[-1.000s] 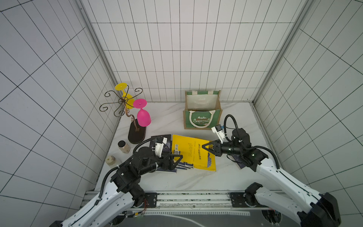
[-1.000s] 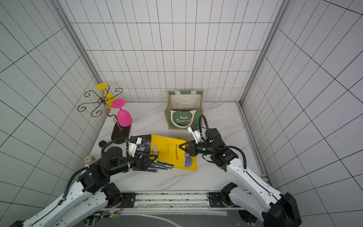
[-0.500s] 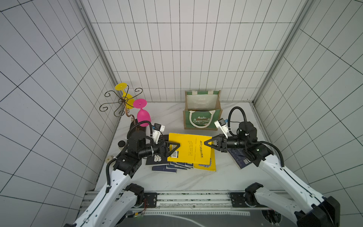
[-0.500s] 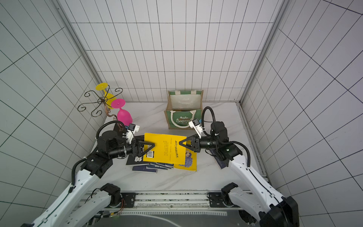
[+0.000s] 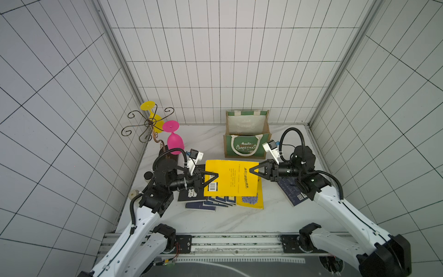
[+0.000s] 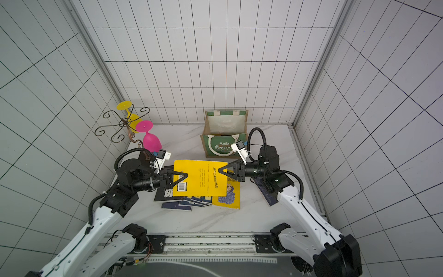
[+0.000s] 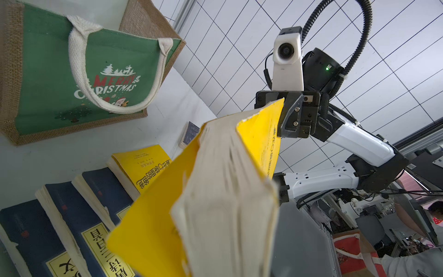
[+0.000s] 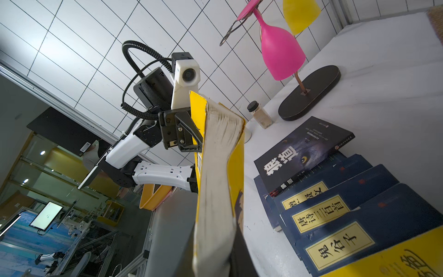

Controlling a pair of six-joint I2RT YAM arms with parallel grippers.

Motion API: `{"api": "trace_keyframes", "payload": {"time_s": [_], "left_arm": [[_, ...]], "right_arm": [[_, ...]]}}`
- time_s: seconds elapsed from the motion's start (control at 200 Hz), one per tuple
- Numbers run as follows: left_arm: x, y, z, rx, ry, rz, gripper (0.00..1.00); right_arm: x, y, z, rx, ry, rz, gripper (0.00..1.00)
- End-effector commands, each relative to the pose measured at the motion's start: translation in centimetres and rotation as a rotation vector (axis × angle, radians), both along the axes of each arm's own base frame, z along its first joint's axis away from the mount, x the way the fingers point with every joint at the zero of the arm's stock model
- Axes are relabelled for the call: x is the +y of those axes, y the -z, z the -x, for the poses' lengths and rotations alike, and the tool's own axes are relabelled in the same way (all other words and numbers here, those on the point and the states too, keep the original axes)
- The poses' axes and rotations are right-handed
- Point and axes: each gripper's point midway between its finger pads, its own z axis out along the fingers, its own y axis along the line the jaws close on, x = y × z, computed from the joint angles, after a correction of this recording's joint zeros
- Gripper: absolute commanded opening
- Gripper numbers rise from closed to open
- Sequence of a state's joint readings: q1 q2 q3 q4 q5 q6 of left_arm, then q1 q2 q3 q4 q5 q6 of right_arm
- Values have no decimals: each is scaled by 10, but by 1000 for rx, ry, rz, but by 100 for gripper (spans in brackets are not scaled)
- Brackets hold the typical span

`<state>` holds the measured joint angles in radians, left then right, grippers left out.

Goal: Put the books into the canvas bag
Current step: Place the book in the canvas bag.

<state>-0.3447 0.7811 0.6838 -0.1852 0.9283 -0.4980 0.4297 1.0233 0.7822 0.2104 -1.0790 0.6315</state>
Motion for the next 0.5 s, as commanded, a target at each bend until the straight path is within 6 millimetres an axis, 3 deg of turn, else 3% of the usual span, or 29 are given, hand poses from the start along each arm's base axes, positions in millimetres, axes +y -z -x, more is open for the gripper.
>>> {"api": "trace_keyframes", "payload": {"time_s": [0.0, 0.075, 0.16, 0.295, 0.495], "left_arm": [[-7, -17, 0, -37, 47, 60, 0], [-9, -25, -1, -49, 57, 92, 0], [-10, -32, -2, -59, 65, 114, 0], [-10, -35, -5, -68, 55, 116, 0], [-5, -38, -17, -76, -1, 126, 0]], "right_arm": [[-1, -20, 13, -108, -37, -104, 34], [-2, -12, 11, -96, -18, -111, 50], [-2, 2, 8, -78, 1, -99, 60], [-3, 17, 2, -63, 32, -83, 67], [-2, 22, 1, -35, 25, -98, 67]]}}
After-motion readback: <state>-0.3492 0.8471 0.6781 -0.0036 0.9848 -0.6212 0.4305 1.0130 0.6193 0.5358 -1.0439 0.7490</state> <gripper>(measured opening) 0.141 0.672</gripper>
